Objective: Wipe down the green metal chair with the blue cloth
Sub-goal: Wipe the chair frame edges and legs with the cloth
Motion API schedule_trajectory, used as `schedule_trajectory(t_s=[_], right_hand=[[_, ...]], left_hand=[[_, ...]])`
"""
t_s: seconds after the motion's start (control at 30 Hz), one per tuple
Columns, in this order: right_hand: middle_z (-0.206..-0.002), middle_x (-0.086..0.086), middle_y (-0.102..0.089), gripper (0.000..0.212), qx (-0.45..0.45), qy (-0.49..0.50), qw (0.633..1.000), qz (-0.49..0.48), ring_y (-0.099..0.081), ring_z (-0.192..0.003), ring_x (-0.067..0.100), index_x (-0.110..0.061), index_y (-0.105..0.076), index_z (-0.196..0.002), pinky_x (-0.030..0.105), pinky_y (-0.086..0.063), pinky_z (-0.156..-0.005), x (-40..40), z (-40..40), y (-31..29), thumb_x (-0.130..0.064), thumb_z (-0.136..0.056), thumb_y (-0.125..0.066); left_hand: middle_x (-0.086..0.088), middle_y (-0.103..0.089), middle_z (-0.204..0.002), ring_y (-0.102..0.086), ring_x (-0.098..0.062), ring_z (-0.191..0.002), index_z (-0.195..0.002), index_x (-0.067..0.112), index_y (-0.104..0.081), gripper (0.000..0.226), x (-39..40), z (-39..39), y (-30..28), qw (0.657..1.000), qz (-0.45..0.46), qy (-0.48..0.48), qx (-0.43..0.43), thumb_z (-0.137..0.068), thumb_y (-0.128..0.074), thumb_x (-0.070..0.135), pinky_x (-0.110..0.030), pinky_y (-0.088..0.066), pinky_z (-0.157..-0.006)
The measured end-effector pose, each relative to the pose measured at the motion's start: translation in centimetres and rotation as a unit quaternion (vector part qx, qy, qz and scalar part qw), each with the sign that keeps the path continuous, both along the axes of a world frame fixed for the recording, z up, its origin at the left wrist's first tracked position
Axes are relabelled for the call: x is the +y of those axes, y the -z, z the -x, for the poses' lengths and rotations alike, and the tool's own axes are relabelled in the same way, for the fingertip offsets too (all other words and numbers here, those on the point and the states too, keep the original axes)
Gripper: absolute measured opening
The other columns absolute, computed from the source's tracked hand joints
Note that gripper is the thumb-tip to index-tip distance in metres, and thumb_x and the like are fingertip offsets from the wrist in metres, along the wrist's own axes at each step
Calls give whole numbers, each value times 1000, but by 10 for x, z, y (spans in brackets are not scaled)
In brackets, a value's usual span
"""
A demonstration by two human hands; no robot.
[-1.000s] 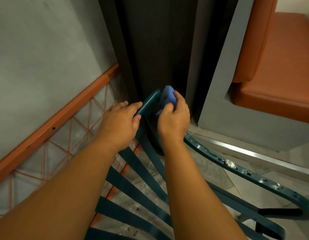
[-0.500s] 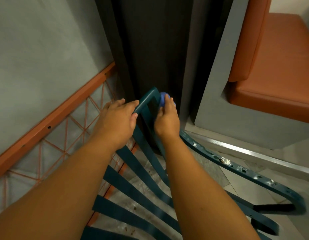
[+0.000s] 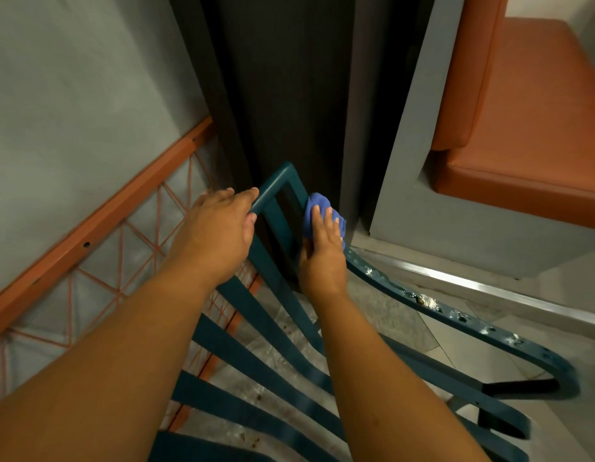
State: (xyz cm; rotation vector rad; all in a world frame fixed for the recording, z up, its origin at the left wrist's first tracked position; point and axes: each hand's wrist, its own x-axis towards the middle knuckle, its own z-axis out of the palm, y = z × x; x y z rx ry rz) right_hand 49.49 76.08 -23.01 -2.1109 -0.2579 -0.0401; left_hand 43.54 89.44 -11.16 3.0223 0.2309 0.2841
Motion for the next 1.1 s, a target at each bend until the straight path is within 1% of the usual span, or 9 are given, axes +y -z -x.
schedule_trajectory(t_s=[0.2, 0.33, 0.4, 0.47, 0.6, 0.73, 0.83, 1.0, 1.1], right_hand=[[-153, 9, -32, 52, 137, 97, 986, -12, -28, -141, 30, -20, -33, -147, 44, -29, -112, 14, -29, -33, -8, -97, -39], [-159, 1, -21, 54, 1, -8, 988, -153, -16, -146, 17, -25, -30, -149, 25, -16, -116, 32, -18, -56, -12, -98, -45], [-159, 1, -18, 54, -55, -30, 988, -139, -10, -147, 12, -25, -29, -149, 17, -10, -113, 28, -3, -47, -12, -99, -46], [-159, 2, -21, 53, -53, -7, 994, -97, -13, -147, 12, -23, -30, -148, 20, -10, -117, 19, -3, -31, -14, -99, -46], [-149, 7, -42, 46, 105, 61, 991, -61, -39, -136, 27, -25, -39, -145, 35, -31, -110, 12, -41, -36, -22, -99, -42], [-155, 1, -31, 52, 15, -35, 989, -141, -25, -144, 16, -29, -33, -147, 28, -20, -116, 16, -36, -46, -20, -98, -47], [-157, 0, -26, 58, -44, -48, 993, -99, -16, -146, 13, -28, -30, -148, 29, -15, -119, 2, -12, -23, -13, -96, -50], [-143, 14, -45, 44, 136, 36, 989, 50, -46, -127, 30, -23, -40, -141, 38, -41, -102, -16, -39, -17, -15, -98, -41], [-148, 11, -41, 50, 104, 13, 994, -20, -42, -132, 29, -27, -38, -144, 36, -35, -108, -1, -37, -31, -13, -96, -44]], left_hand=[[-17, -52, -135, -41, -30, -129, -141, 14, -39, 45, 1, -1, 1, 1000, 2, 1, 0, -98, -39, 25, -42, -29, -109], [-18, -52, -134, -43, -31, -127, -141, 14, -40, 45, 2, -2, 1, 1000, 5, 1, 1, -97, -41, 25, -43, -32, -107], [-19, -52, -133, -43, -32, -126, -141, 14, -40, 45, 2, -2, 1, 1000, 6, -1, 2, -97, -41, 25, -43, -33, -106], [-20, -53, -132, -45, -32, -125, -140, 13, -41, 45, 1, -2, 1, 1000, 1, 6, 1, -96, -42, 23, -45, -31, -107], [-19, -52, -133, -44, -31, -127, -141, 14, -39, 45, 2, -2, 1, 1000, -2, 8, 3, -97, -41, 24, -46, -28, -109], [-19, -53, -133, -44, -31, -127, -141, 13, -40, 46, 3, -2, 1, 1000, -3, 12, 1, -96, -41, 23, -46, -28, -109], [-19, -53, -134, -42, -30, -129, -141, 13, -39, 45, 3, -2, 2, 1000, 0, 14, 2, -97, -41, 23, -45, -26, -111], [-19, -54, -132, -43, -30, -129, -141, 13, -39, 45, 3, -2, 3, 1000, -3, 15, 0, -97, -40, 24, -46, -28, -110], [-18, -54, -133, -43, -30, -129, -141, 13, -39, 45, 3, -2, 4, 1000, -2, 10, 1, -97, -40, 24, -46, -28, -110]])
